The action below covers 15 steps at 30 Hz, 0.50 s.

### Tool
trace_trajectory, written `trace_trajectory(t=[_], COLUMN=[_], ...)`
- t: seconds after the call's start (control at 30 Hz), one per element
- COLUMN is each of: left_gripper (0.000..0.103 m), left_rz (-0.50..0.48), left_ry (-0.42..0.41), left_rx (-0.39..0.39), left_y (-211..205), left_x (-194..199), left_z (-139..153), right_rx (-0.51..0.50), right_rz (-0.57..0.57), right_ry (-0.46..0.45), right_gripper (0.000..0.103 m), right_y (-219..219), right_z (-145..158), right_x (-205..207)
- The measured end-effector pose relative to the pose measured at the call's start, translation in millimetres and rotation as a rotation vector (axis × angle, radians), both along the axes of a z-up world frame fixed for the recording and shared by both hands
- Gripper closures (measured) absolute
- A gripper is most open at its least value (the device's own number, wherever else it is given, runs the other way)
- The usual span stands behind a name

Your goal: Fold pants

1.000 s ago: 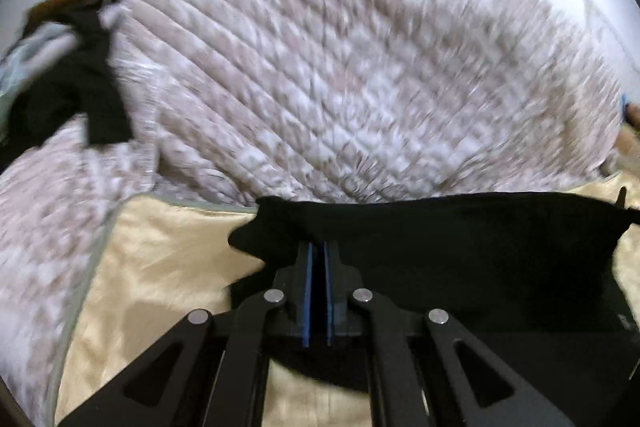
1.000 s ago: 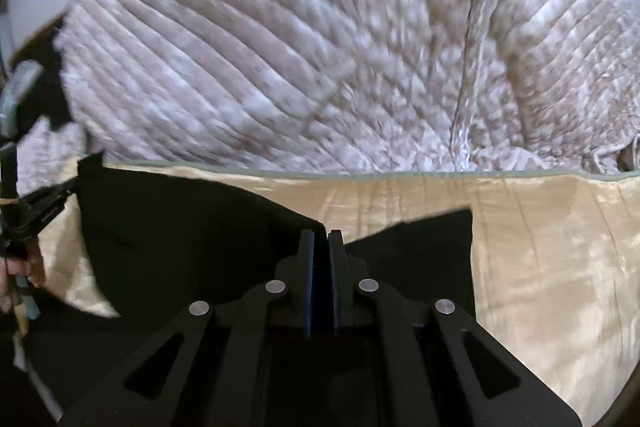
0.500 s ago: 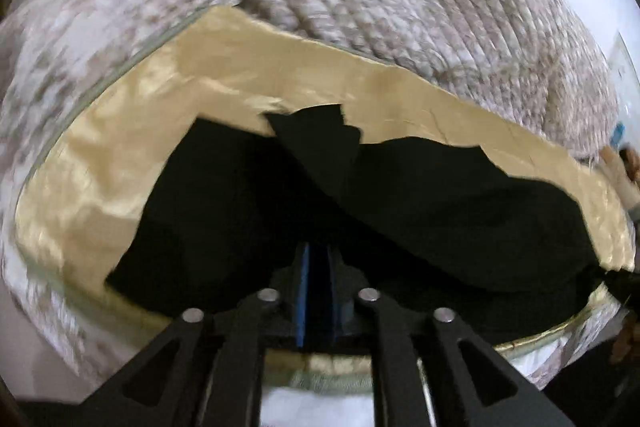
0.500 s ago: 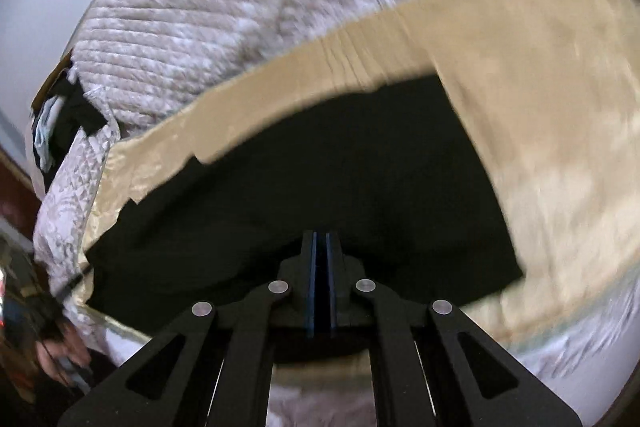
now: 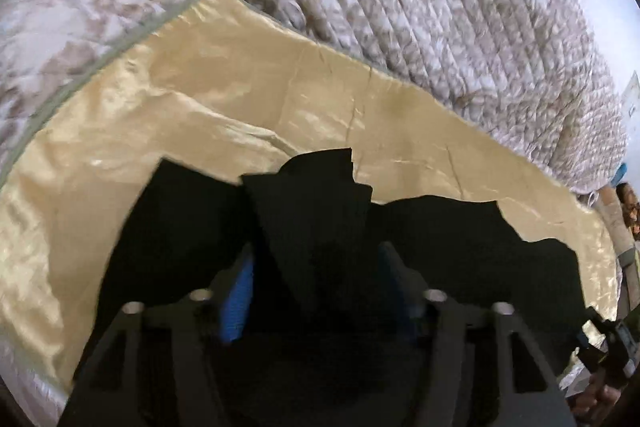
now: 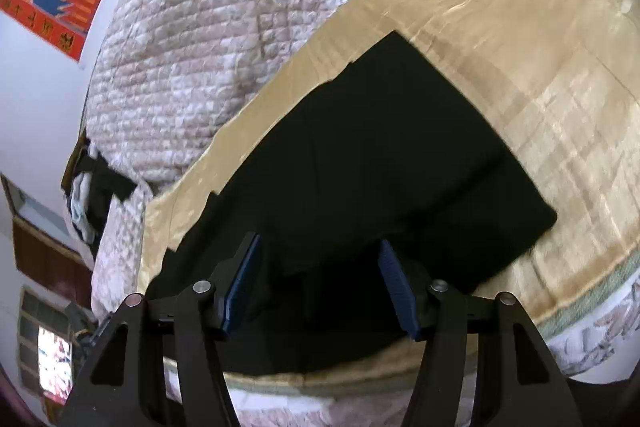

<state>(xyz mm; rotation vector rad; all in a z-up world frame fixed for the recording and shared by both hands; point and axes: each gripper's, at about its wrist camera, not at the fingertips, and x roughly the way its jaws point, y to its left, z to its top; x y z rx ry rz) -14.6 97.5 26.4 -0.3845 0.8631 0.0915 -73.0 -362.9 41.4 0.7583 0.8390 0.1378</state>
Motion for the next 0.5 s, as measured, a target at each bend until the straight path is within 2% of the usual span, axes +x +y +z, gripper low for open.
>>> trace_trajectory(t=[0.03,0.13,0.23,0.3,0.4,0.5], left_gripper=[0.075,0.097,0.099,0.099,0.099,0.099], left_rz=[0.0,0.015,0.049,0.096,0.166,0.236], left_ry=[0.016,0.017,-0.056,-0.118,-0.181,-0.205], left_rx=[0.016,0.025,0.042,0.051,0.049,0.035], left_y=[-1,-1,0,6,18,26], left_x=[6,8,-11,-29,-55,-82], left_z=[-3,-6,7,19,28,27], right_rx=[0.007,0.048,0.045,0.024,0.037,0.045], right_rz=[-0.015,-0.05,-0.077,-0.096,-0.124,-0.13], right_ry=[0.003,0.006,0.012,0.028,0.025,-0.011], right_gripper=[0.043,0.043,0.046,0.067,0.09,0.093], right_y=[-4,-10,-11,-13,-20,-22], right_z=[-1,-4,-6,-9,-10,-4], right_x=[1,4,5,4,-1,-7])
